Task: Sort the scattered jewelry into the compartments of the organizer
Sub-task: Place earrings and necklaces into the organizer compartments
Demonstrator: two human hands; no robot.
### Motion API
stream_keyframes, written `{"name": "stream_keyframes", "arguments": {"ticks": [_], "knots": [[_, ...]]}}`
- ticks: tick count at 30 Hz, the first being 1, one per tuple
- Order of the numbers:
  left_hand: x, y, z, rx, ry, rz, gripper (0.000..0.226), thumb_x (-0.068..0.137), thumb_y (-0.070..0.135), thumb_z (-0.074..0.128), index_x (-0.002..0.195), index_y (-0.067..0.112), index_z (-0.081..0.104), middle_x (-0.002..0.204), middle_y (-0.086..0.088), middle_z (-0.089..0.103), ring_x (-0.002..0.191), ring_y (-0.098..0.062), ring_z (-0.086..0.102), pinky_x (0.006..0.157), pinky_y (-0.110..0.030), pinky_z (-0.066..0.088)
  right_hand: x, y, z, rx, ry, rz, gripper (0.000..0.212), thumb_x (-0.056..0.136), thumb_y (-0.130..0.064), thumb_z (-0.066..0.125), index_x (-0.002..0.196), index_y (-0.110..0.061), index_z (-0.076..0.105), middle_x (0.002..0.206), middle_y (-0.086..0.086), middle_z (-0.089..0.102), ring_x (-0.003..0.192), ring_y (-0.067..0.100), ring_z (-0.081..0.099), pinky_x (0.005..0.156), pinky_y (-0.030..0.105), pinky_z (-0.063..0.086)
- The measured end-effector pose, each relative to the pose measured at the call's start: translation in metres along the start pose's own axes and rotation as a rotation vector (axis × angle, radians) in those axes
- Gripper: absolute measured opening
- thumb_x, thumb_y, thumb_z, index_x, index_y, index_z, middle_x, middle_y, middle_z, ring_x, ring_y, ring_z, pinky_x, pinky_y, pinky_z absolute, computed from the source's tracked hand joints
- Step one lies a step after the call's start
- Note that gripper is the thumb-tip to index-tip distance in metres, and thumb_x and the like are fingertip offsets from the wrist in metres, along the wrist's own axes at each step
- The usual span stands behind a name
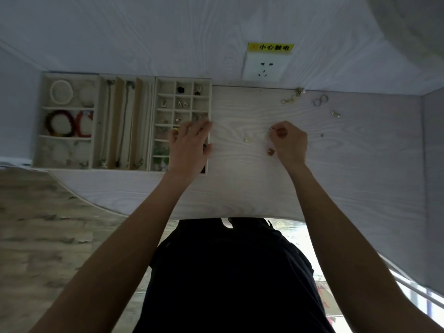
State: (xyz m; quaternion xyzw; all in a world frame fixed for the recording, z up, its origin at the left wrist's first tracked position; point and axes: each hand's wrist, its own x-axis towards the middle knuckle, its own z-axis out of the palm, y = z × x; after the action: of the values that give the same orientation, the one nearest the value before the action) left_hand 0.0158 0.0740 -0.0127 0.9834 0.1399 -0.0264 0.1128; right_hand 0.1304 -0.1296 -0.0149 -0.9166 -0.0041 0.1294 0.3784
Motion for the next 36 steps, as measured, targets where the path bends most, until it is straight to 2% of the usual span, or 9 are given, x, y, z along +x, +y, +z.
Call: {"name": "stream_keyframes", "arguments": {"ticks": [3,7,11,14,16,18,23,28,36], "knots": [[0.001,-0.001,0.000,-0.001,-0.002,0.023,0.051,0.086,0.030,0.063,0.133,0.019,0.050,0.139,0.003,0.049,0.123,-0.027,0.043,0.095,-0.047,0.030,-0.004,-0.006,0.000,0.095,0.014,0.022,0.009,0.084,-0.008,0.064,0.090,-0.004,0.068,0.084,0.002,0.065,0.058,-0.003,0.053,0.048,0.001,0.038],[0.000,-0.007,-0.005,-0.095,0.135,0.034,0.039,0.083,0.032,0.062,0.120,0.019,0.061,0.126,0.001,0.059,0.117,-0.026,0.049,0.090,-0.043,0.034,-0.008,-0.024,0.007,0.118,-0.019,0.011,0.004,0.079,-0.015,0.070,0.080,-0.014,0.067,0.078,-0.002,0.069,0.065,0.002,0.061,0.061,0.018,0.053],[-0.008,-0.038,-0.020,-0.138,0.329,-0.091,0.029,0.085,0.028,0.061,0.113,0.018,0.064,0.119,-0.001,0.062,0.111,-0.028,0.050,0.087,-0.042,0.037,-0.005,-0.058,0.025,0.138,-0.156,-0.080,0.007,0.079,-0.015,0.071,0.078,-0.010,0.066,0.072,-0.004,0.067,0.060,-0.003,0.059,0.058,0.006,0.044],[-0.015,-0.074,-0.026,-0.201,0.311,-0.240,0.031,0.087,0.026,0.059,0.116,0.016,0.062,0.121,-0.006,0.059,0.112,-0.033,0.050,0.089,-0.046,0.039,0.010,-0.089,0.046,0.071,-0.180,-0.195,0.007,0.081,-0.017,0.069,0.079,-0.012,0.064,0.074,-0.004,0.064,0.064,-0.001,0.057,0.062,0.007,0.043],[-0.015,-0.095,-0.024,-0.205,0.249,-0.304,0.034,0.088,0.027,0.057,0.120,0.015,0.059,0.121,-0.009,0.058,0.111,-0.035,0.050,0.090,-0.046,0.040,0.020,-0.109,0.063,0.003,-0.170,-0.297,0.005,0.081,-0.016,0.067,0.080,-0.012,0.064,0.075,-0.003,0.064,0.065,0.004,0.056,0.064,0.016,0.045],[-0.012,-0.103,-0.021,-0.165,0.197,-0.308,0.037,0.088,0.031,0.054,0.121,0.015,0.059,0.118,-0.010,0.059,0.107,-0.036,0.051,0.088,-0.045,0.042,0.030,-0.120,0.075,-0.129,-0.154,-0.416,0.007,0.083,-0.017,0.063,0.083,-0.010,0.065,0.081,0.002,0.065,0.074,0.014,0.058,0.066,0.028,0.045],[-0.005,-0.106,-0.021,-0.194,0.185,-0.259,0.036,0.086,0.028,0.062,0.118,0.012,0.061,0.110,-0.012,0.062,0.100,-0.037,0.051,0.084,-0.045,0.043,0.050,-0.135,0.097,-0.494,-0.089,-0.595,0.013,0.084,-0.017,0.059,0.084,-0.010,0.070,0.100,0.011,0.063,0.097,0.028,0.057,0.065,0.027,0.038],[-0.003,-0.108,-0.020,-0.237,0.184,-0.239,0.034,0.085,0.025,0.065,0.116,0.013,0.062,0.111,-0.011,0.062,0.100,-0.036,0.051,0.086,-0.043,0.042,0.050,-0.142,0.099,-0.715,-0.099,-0.543,0.021,0.093,-0.023,0.050,0.099,-0.017,0.069,0.109,0.007,0.060,0.086,0.032,0.061,0.063,0.028,0.034],[-0.004,-0.109,-0.024,-0.272,0.191,-0.223,0.035,0.080,0.018,0.069,0.114,0.012,0.063,0.108,-0.011,0.063,0.101,-0.035,0.052,0.084,-0.044,0.043,0.054,-0.149,0.110,-0.689,-0.101,-0.404,0.023,0.091,-0.014,0.046,0.099,-0.014,0.067,0.099,0.011,0.068,0.085,0.034,0.062,0.064,0.030,0.038]]}}
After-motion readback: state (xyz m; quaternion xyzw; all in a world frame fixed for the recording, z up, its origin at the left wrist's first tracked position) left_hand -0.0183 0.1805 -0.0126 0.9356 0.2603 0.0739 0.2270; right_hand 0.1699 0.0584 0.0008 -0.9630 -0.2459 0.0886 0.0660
